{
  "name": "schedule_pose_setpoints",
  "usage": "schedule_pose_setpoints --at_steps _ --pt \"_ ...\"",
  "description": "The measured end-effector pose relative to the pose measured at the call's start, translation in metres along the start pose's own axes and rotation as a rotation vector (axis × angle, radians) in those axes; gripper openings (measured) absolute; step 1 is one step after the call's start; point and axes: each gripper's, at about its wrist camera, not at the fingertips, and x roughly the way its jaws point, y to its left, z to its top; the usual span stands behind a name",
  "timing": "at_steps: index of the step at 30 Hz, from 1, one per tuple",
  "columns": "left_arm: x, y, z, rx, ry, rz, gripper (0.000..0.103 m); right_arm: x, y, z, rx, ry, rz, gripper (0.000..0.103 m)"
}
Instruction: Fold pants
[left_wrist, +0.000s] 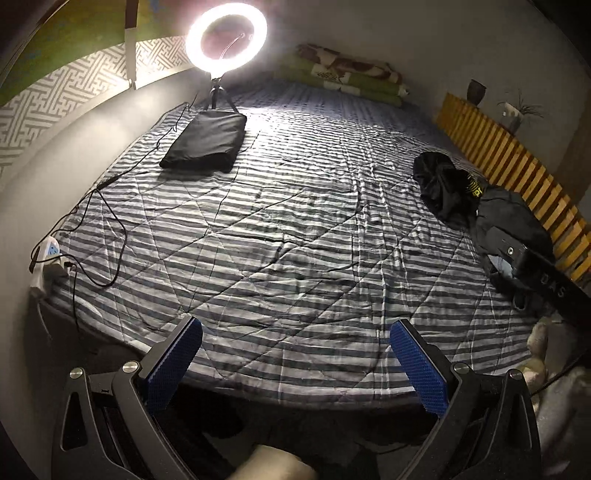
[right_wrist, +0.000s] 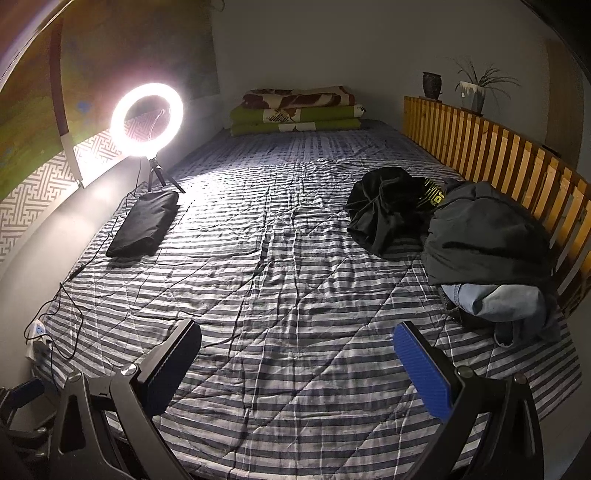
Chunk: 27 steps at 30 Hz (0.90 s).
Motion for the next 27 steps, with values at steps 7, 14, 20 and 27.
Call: schedule_pose_setpoints --at_steps 7,14,20,27 --pt "-0.002 -0.007 0.0 0.024 0.043 0.003 0.103 0.002 -0.003 0.0 0.014 0.003 0.001 0.102" --pt "-0.006 -0.004 -0.006 0.006 0.031 -0.012 0.103 0.003 -0.003 0.001 0.013 0.004 0.001 0.102" --pt "-0.012 -0.007 -0.005 0.012 0.017 -0.029 0.103 0.003 -0.003 0.001 0.014 0.005 0.007 0.102" --pt "-0.014 -0.011 -0.005 0.019 0.018 -0.028 0.103 0.002 -0.001 0.001 0.009 0.006 0.011 0.102"
